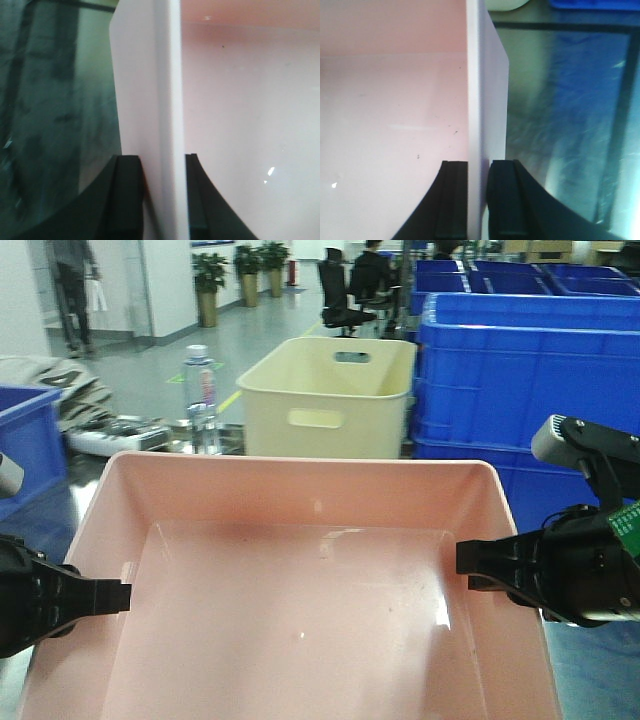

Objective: Grab pink bin and stack on right shelf
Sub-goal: 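Hold the pink bin with both grippers while the base drives to the table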

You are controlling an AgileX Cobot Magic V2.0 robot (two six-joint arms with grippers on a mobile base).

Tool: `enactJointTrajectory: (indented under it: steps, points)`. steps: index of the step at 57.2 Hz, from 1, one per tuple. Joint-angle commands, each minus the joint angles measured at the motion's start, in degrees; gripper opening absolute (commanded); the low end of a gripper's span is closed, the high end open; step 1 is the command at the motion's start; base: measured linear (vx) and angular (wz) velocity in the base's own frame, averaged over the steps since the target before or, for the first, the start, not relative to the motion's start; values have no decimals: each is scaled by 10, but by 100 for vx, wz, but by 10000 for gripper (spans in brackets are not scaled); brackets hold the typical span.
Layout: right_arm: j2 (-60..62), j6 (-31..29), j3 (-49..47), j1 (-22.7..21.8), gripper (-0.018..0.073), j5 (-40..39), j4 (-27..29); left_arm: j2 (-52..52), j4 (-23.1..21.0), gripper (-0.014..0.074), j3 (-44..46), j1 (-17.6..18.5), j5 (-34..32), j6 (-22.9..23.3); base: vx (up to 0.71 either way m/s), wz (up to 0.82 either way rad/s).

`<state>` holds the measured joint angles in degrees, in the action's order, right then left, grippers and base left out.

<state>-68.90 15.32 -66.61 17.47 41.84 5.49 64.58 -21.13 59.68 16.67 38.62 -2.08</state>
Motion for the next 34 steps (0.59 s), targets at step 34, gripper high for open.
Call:
enactJointTrajectory:
  steps: [34]
  points:
    - [18,1,-17,-10,-9,-58,-36,-16,3,-1,15,-6,-39,5,16,-31]
